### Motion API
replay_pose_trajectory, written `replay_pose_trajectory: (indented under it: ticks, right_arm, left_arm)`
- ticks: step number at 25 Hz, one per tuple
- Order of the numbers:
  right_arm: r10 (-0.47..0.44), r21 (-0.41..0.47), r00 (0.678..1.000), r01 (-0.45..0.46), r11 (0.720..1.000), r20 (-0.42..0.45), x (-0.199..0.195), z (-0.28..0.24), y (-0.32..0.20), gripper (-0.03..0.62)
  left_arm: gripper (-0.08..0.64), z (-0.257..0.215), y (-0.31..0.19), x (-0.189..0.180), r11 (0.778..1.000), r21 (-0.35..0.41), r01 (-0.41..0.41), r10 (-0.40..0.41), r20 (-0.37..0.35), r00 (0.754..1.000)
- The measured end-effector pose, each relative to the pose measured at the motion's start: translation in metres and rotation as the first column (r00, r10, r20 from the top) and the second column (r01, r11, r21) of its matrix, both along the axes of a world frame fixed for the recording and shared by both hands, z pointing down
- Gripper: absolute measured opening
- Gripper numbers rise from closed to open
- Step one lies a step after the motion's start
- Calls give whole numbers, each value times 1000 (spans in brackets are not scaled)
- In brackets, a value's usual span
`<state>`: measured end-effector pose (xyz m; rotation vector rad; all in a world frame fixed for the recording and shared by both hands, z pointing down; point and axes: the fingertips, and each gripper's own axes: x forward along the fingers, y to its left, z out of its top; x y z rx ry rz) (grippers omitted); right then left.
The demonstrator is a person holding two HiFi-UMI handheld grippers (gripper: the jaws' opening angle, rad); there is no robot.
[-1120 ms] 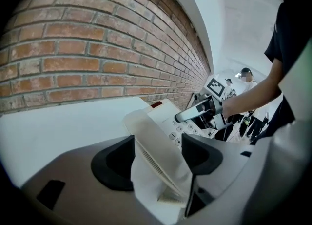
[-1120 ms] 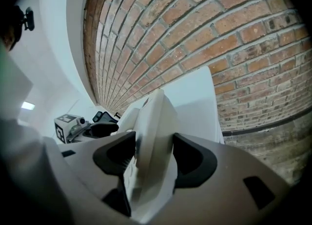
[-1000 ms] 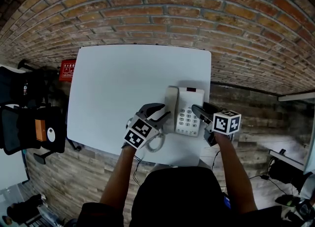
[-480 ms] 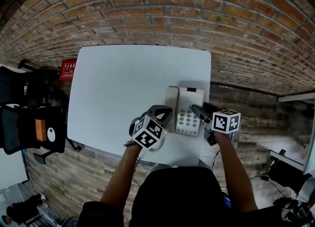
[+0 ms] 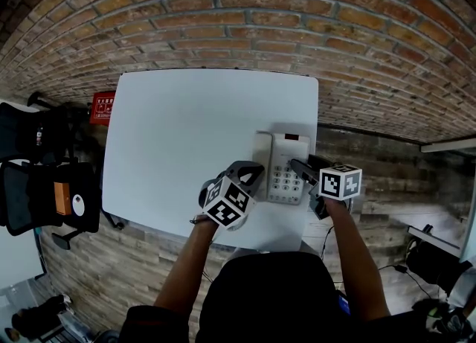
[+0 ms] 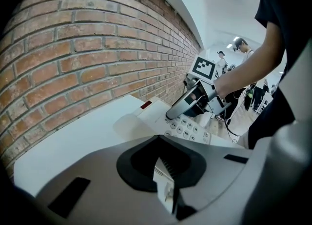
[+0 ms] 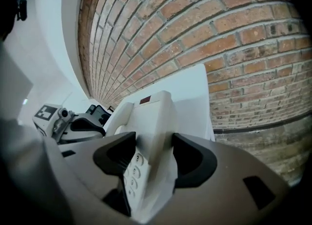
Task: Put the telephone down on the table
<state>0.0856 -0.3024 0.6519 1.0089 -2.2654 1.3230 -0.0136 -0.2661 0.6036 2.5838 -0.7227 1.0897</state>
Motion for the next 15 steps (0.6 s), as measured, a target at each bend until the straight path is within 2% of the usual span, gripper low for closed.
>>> replay_pose_trajectory:
  ticks: [6,15]
  right_arm:
    - [4,-8,1000,-4,1000,-23,4,4,2,239]
    - [16,37,998,-14,999,-68,6,0,3,227]
  left_arm:
    - [8,0,2,6,1000,-2,-9,9,-10,1000]
    - [8,0,1,6,1000,-1,17,-17,-32,999]
